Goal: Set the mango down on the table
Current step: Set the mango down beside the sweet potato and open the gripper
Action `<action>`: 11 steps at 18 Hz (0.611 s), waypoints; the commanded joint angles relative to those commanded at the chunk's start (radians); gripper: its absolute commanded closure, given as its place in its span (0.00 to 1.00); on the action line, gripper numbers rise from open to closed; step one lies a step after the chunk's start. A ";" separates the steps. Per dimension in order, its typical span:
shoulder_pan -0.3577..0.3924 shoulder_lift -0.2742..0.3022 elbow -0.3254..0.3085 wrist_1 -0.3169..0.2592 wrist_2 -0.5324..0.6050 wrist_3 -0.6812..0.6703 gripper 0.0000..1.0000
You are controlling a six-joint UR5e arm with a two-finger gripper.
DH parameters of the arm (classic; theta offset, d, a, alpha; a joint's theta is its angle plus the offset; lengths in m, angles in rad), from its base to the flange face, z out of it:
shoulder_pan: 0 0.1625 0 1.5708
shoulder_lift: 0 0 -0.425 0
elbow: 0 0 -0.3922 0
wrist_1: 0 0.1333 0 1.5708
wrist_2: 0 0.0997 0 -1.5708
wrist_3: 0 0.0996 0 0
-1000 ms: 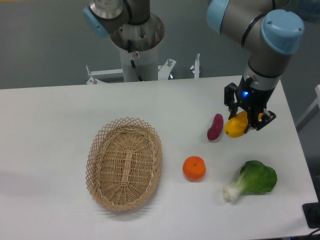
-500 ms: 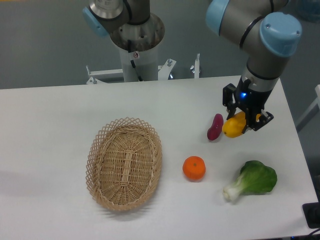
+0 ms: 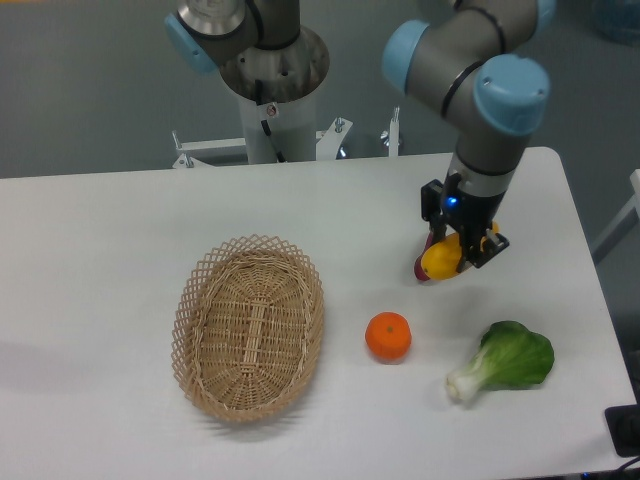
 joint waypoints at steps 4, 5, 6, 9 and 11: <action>0.087 -0.005 -0.012 0.002 0.016 0.221 0.55; 0.103 -0.021 -0.002 0.012 0.016 0.267 0.55; 0.129 -0.052 -0.002 0.049 0.016 0.307 0.55; 0.205 -0.087 0.001 0.106 0.009 0.405 0.55; 0.207 -0.103 -0.005 0.118 0.009 0.432 0.55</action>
